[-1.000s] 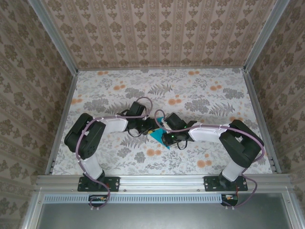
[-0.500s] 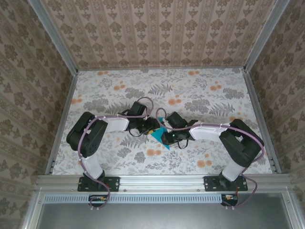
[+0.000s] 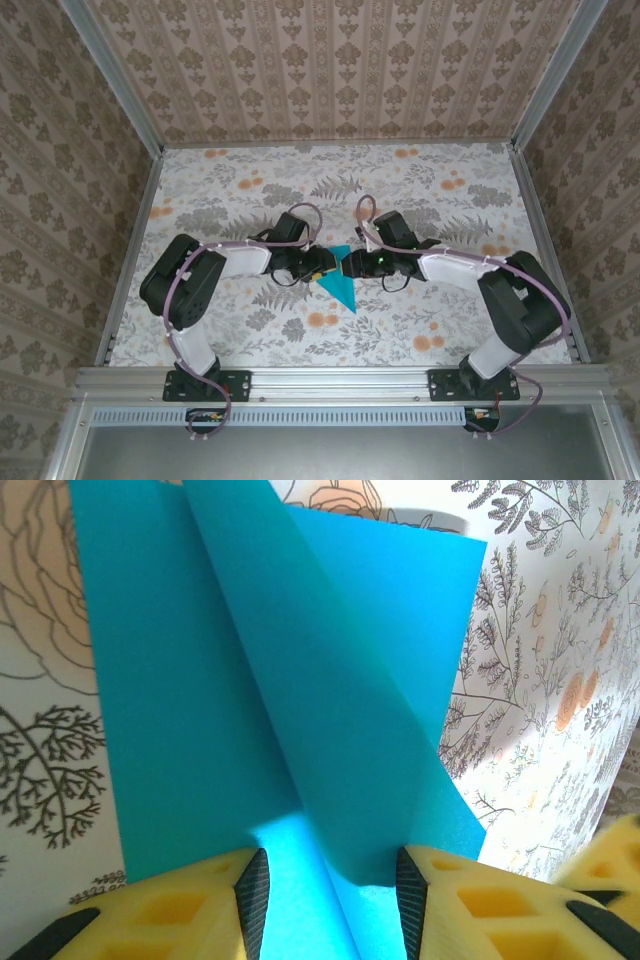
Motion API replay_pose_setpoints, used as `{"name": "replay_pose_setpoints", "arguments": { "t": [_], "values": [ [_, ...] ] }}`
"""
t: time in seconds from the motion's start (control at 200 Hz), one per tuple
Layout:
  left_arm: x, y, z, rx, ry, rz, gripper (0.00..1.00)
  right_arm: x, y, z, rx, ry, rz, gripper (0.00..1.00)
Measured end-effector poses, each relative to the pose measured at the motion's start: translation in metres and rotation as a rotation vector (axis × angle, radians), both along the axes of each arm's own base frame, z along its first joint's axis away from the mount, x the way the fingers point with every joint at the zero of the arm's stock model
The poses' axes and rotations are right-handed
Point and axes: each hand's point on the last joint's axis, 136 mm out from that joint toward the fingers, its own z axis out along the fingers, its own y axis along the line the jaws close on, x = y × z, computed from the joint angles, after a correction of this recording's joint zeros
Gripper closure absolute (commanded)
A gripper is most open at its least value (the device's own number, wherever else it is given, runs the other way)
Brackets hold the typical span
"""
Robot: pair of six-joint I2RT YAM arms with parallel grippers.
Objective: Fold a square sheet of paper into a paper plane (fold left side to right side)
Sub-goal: Fourth fold the wing at the center of the table.
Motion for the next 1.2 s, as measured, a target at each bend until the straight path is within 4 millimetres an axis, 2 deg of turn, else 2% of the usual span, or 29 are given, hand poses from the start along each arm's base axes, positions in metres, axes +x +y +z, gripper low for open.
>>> {"name": "replay_pose_setpoints", "arguments": {
  "t": [0.09,0.22,0.365,0.445,1.2],
  "values": [
    [0.000,0.000,0.000,0.000,0.001,0.000,0.58,-0.004,0.002,-0.011,0.000,0.044,0.006,0.67],
    [0.000,0.000,0.000,0.002,0.002,0.000,0.58,-0.009,0.005,-0.018,0.006,0.075,0.018,0.79],
    [0.000,0.000,0.000,0.004,0.004,-0.001,0.58,-0.009,0.007,-0.020,0.007,0.086,0.017,0.94],
    [0.000,0.000,0.000,0.004,0.005,0.000,0.58,-0.008,0.007,-0.019,0.001,0.081,0.022,0.98],
    [0.000,0.000,0.000,0.007,0.007,0.000,0.57,0.001,-0.009,-0.026,-0.146,0.051,0.005,0.97]
  ]
}}
